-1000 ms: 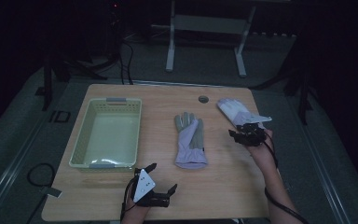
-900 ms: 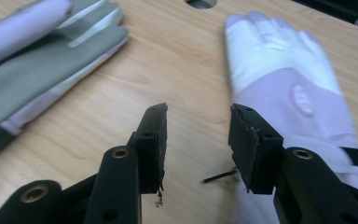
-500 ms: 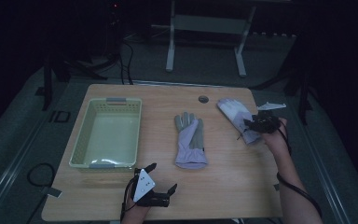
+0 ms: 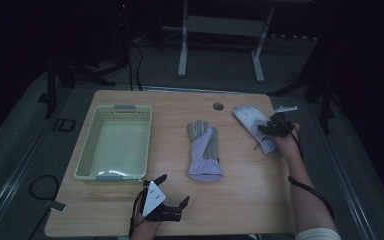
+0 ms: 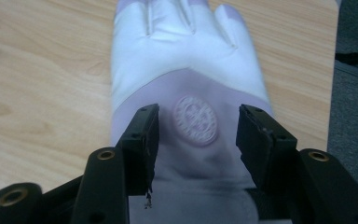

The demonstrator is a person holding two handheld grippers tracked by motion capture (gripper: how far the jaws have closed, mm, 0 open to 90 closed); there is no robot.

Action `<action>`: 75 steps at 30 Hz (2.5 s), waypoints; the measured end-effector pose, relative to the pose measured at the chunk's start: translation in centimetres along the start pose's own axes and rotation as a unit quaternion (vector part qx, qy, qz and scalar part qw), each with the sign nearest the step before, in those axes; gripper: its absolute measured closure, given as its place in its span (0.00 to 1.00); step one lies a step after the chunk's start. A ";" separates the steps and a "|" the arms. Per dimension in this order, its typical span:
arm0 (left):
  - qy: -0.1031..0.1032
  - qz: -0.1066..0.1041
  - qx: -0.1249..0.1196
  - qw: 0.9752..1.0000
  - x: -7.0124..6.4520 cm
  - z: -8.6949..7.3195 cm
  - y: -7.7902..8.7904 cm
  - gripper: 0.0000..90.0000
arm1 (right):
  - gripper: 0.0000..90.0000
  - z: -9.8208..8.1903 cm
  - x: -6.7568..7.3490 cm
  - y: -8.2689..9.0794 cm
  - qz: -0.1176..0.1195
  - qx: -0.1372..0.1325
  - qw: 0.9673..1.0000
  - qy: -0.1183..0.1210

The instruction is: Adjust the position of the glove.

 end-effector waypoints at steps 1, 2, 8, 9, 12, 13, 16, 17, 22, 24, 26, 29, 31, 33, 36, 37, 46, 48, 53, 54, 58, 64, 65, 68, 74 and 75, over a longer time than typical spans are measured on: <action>0.000 0.000 0.000 1.000 0.0 0.0 0.0 0.00 | 0.54 0.1 -0.1 -0.1 -0.001 0.000 1.000 -0.002; 0.000 0.001 0.000 1.000 0.0 0.0 0.0 0.00 | 0.53 0.3 -0.2 -0.2 0.001 -0.003 1.000 -0.004; -0.006 0.003 -0.001 1.000 -0.1 0.0 0.0 0.00 | 0.48 0.0 -0.3 -1.8 0.010 0.051 0.999 0.012; -0.006 0.003 -0.001 1.000 -0.1 0.0 0.0 0.00 | 0.51 -0.1 -0.2 -2.0 0.015 0.053 0.998 0.015; -0.005 0.004 -0.001 1.000 -0.1 0.0 0.0 0.00 | 0.58 -0.3 -0.2 -2.1 0.035 0.052 0.998 0.006; -0.006 0.004 0.000 1.000 -0.1 0.0 0.0 0.00 | 0.59 -0.3 -0.3 -2.1 0.042 0.051 0.998 -0.002; -0.006 0.004 -0.001 1.000 -0.1 0.0 0.0 0.00 | 0.67 -0.4 -0.1 -2.1 0.047 0.054 0.997 -0.010; -0.007 0.004 -0.001 1.000 -0.1 0.0 0.0 0.00 | 0.68 -0.4 0.0 -2.1 0.045 0.054 0.997 -0.009; -0.007 0.004 -0.001 1.000 -0.1 0.0 0.0 0.00 | 0.70 -0.3 0.3 -2.1 0.041 0.059 0.997 -0.015; -0.005 0.004 -0.001 1.000 -0.1 0.0 0.0 0.00 | 0.77 -0.2 0.6 -2.1 0.029 0.063 0.997 -0.013; -0.005 0.005 -0.002 1.000 -0.1 0.0 0.1 0.00 | 0.81 -0.2 0.8 -1.9 0.023 0.062 0.998 -0.021; -0.004 0.005 -0.002 1.000 -0.1 0.0 0.1 0.00 | 0.85 0.0 1.1 -1.2 0.013 0.059 0.998 -0.033; -0.005 0.004 0.000 1.000 -0.1 0.0 0.1 0.00 | 0.86 0.1 1.6 -0.4 0.000 0.057 0.998 -0.030; -0.006 0.004 0.000 1.000 -0.1 0.0 0.1 0.00 | 0.86 0.3 2.0 0.4 0.002 0.048 0.998 -0.041; -0.004 0.004 -0.001 1.000 -0.1 0.0 0.1 0.00 | 0.86 0.5 2.7 1.7 0.000 0.036 0.998 -0.048; -0.004 0.004 0.000 1.000 -0.1 0.0 0.1 0.00 | 0.86 0.6 3.0 2.4 -0.003 0.030 0.998 -0.053; -0.007 0.003 -0.001 1.000 -0.2 0.0 0.1 0.00 | 0.86 -0.4 5.6 6.4 -0.024 0.005 0.993 -0.115; -0.008 0.003 0.001 1.000 -0.2 0.0 0.0 0.00 | 0.86 -0.9 6.2 7.1 -0.033 0.004 0.992 -0.124; -0.012 0.002 0.003 1.000 -0.3 0.0 0.0 0.00 | 0.86 -2.7 8.0 8.4 -0.023 0.007 0.988 -0.154; -0.012 0.002 0.003 1.000 -0.3 0.0 0.0 0.00 | 0.86 -2.9 8.4 8.7 -0.024 0.002 0.987 -0.157; -0.014 0.001 0.003 1.000 -0.4 0.0 0.0 0.00 | 0.86 -3.8 10.2 9.7 -0.024 -0.010 0.988 -0.151; -0.014 0.000 0.002 1.000 -0.4 0.0 0.0 0.00 | 0.86 -4.9 11.3 9.1 -0.028 -0.012 0.984 -0.175; -0.014 -0.001 0.002 1.000 -0.4 0.0 0.0 0.00 | 0.85 -5.0 11.4 8.7 -0.028 -0.006 0.984 -0.173; -0.014 -0.002 0.002 1.000 -0.4 0.0 0.0 0.00 | 0.83 -5.4 11.6 7.4 -0.026 0.011 0.985 -0.170; -0.014 -0.002 0.002 1.000 -0.4 0.0 0.0 0.00 | 0.74 -6.3 11.2 5.2 -0.024 0.027 0.982 -0.183; -0.014 -0.002 0.003 1.000 -0.4 0.0 0.0 0.00 | 0.71 -6.4 11.2 5.0 -0.021 0.028 0.982 -0.184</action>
Point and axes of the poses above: each handheld gripper's, and its own axes: y roughly backward along the jaws, z roughly out of its top, x roughly to its left, the point moved 5 cm from there along -y, roughly forward along the jaws, and after that the axes turned 1 degree about z, right-handed, at the moved point
